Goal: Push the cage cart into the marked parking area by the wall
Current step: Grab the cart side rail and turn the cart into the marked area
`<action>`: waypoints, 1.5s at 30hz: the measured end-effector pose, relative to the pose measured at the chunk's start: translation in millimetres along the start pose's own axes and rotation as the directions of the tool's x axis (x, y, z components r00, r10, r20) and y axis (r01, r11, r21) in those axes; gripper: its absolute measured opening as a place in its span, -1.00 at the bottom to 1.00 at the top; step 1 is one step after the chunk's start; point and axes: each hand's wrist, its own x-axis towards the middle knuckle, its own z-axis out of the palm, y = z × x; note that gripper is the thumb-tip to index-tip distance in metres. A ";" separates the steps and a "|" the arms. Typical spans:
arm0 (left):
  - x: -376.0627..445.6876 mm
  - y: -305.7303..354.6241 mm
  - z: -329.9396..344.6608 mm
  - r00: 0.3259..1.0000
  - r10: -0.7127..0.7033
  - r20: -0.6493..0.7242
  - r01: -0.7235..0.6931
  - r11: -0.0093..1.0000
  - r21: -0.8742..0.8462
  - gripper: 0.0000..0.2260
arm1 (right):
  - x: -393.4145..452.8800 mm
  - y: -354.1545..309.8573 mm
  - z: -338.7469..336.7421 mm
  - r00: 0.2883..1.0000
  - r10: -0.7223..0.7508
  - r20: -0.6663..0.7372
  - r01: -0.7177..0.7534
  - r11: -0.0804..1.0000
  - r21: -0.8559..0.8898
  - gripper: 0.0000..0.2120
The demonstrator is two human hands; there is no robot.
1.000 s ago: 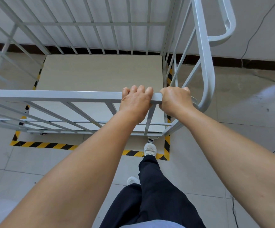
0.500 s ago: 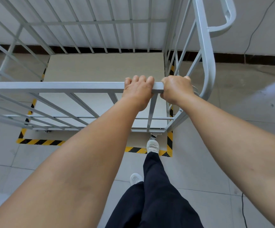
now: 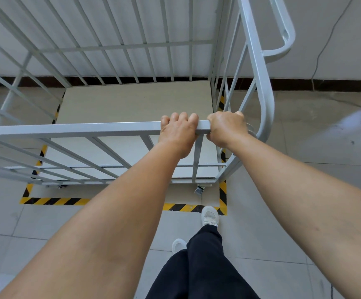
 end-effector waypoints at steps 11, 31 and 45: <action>-1.5 3.7 -3.4 0.998 -0.048 0.038 0.049 0.998 -0.025 -0.84 | -1.8 1.5 -5.4 0.997 -0.044 0.069 0.041 0.998 0.040 -0.95; 7.7 109.6 -32.9 0.882 -0.453 0.128 0.471 0.842 -0.265 -0.39 | 7.2 80.1 -48.4 0.862 -0.478 0.167 0.463 0.878 0.122 -0.26; 48.2 168.7 -51.1 0.858 -0.513 0.001 0.467 0.780 -0.416 -0.54 | 12.8 161.5 -96.8 0.918 -0.395 0.002 0.389 0.904 0.178 -0.32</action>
